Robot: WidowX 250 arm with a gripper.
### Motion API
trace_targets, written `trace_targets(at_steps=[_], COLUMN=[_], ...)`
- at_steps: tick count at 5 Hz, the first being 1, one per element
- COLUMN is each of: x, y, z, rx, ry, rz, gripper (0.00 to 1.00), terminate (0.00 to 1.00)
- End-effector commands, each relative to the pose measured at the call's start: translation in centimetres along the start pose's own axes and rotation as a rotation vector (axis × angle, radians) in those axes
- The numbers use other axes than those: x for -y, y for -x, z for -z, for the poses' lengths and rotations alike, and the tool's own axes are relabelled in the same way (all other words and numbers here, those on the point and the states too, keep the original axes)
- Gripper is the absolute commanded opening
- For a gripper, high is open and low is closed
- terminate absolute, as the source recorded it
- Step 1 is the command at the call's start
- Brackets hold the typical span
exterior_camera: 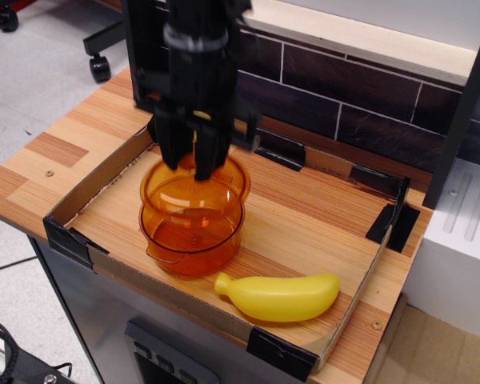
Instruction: Take lid off pot
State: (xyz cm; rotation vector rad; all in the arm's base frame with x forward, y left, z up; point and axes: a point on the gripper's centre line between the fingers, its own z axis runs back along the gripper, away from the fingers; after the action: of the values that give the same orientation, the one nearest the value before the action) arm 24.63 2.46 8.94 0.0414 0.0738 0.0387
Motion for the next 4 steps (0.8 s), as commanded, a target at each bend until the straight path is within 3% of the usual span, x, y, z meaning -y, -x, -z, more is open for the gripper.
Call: trace_targets(at_steps=[1, 4], x=[1.3, 6.3], y=[-3.4, -6.5], z=[-3.2, -1.3], rx=[0.055, -0.004], ry=[-0.011, -0.023], rz=[-0.092, -0.132], gripper=[0.00, 0.00], terminate=[0.00, 0.00])
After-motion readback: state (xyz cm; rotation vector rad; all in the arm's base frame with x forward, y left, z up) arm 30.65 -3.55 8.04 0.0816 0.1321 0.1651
